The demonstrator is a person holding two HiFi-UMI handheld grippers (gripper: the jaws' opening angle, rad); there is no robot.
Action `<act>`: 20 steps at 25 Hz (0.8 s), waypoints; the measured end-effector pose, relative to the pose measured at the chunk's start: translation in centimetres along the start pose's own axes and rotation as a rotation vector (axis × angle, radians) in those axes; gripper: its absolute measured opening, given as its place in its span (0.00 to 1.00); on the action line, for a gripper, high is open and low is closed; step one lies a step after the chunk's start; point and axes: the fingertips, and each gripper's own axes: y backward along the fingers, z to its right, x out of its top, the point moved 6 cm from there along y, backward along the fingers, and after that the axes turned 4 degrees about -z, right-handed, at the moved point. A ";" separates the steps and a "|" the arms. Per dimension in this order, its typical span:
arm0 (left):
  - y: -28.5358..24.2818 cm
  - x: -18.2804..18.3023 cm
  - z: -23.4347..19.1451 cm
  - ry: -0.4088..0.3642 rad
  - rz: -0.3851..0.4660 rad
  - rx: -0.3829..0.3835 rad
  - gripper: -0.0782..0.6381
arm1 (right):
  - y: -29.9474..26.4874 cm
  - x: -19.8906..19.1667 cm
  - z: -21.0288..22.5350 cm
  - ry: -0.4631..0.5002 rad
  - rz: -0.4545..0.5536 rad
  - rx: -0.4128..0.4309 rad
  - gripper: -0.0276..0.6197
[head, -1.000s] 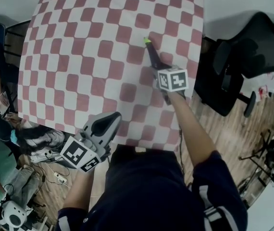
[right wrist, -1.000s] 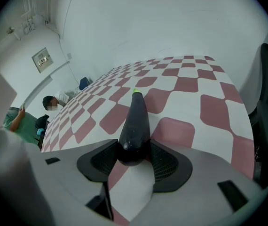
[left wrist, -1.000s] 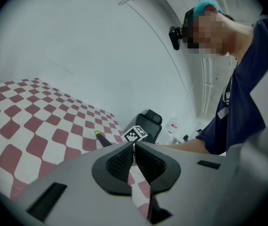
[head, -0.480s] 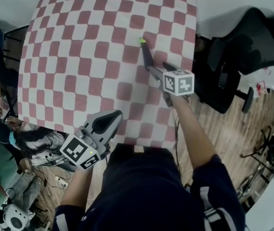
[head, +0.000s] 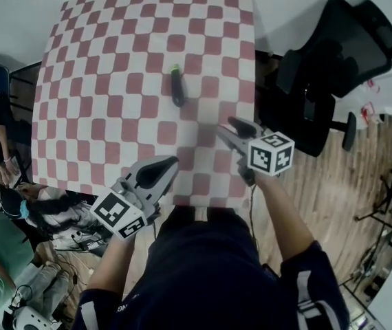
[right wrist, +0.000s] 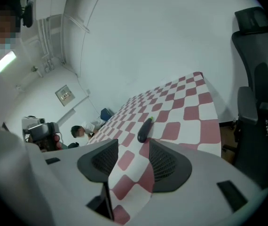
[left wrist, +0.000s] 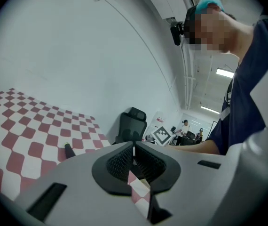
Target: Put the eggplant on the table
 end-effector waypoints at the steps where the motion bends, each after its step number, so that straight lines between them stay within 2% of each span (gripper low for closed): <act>1: -0.1 0.2 0.5 -0.011 0.002 -0.004 0.16 | 1.1 -0.1 -0.8 0.004 0.017 0.018 0.36; 11: -1.0 2.7 4.8 -0.104 0.053 -0.054 0.16 | 10.5 1.5 -9.0 0.103 0.182 0.154 0.14; 15: -1.3 3.7 6.2 -0.131 0.078 -0.078 0.16 | 13.3 2.4 -11.7 0.181 0.233 0.179 0.10; 20: -1.8 4.6 7.2 -0.156 0.093 -0.101 0.16 | 15.2 2.8 -12.9 0.193 0.299 0.186 0.08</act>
